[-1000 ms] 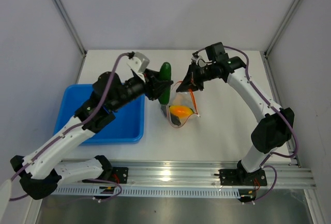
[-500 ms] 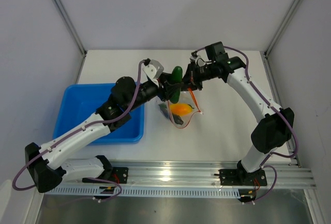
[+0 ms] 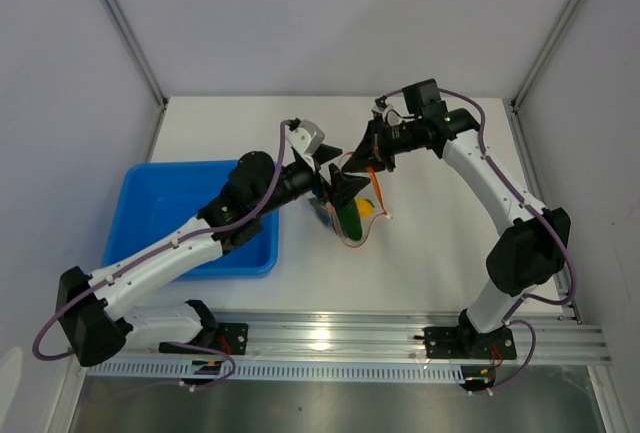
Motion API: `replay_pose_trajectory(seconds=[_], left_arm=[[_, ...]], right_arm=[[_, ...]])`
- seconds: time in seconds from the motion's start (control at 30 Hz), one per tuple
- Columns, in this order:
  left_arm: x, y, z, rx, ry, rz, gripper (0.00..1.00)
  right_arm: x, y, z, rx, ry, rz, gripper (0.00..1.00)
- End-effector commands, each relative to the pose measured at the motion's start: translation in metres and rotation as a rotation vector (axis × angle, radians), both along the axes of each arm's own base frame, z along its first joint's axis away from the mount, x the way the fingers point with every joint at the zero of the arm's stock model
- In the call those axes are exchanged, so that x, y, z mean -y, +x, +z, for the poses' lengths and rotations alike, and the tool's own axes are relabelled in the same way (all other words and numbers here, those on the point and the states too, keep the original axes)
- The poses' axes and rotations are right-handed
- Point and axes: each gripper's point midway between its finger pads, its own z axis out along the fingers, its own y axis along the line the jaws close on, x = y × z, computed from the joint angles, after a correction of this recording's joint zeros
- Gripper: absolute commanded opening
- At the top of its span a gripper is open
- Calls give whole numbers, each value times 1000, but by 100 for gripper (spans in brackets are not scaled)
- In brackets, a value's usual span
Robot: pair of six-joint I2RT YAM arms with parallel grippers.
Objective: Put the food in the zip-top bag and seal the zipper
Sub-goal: Place the fake vegetable in the zipper food storage bag, then adjust the zipper food storage bag at the center of the board.
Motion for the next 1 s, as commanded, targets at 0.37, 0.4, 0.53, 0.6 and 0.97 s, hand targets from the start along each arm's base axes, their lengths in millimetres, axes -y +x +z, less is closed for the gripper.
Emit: replay_pose_trajectory(seconds=[0.37,0.4,0.53,0.6,0.97], left_arm=[[-37,0,-19,-144,136,153,99],[-37,-2,-24,-167,140,147,98],[-33,-10,-43,-228,160,107,87],[-30,-9,-51,-264,179,108,77],[-24,-12,-81,-397,265,96,48]], right_arm=[[9,1,23,64,53,-2,0],[9,1,23,61,53,-2,0],[10,2,25,71,52,-6,0],[11,2,25,70,51,-10,0],[12,1,23,66,44,-15,0]])
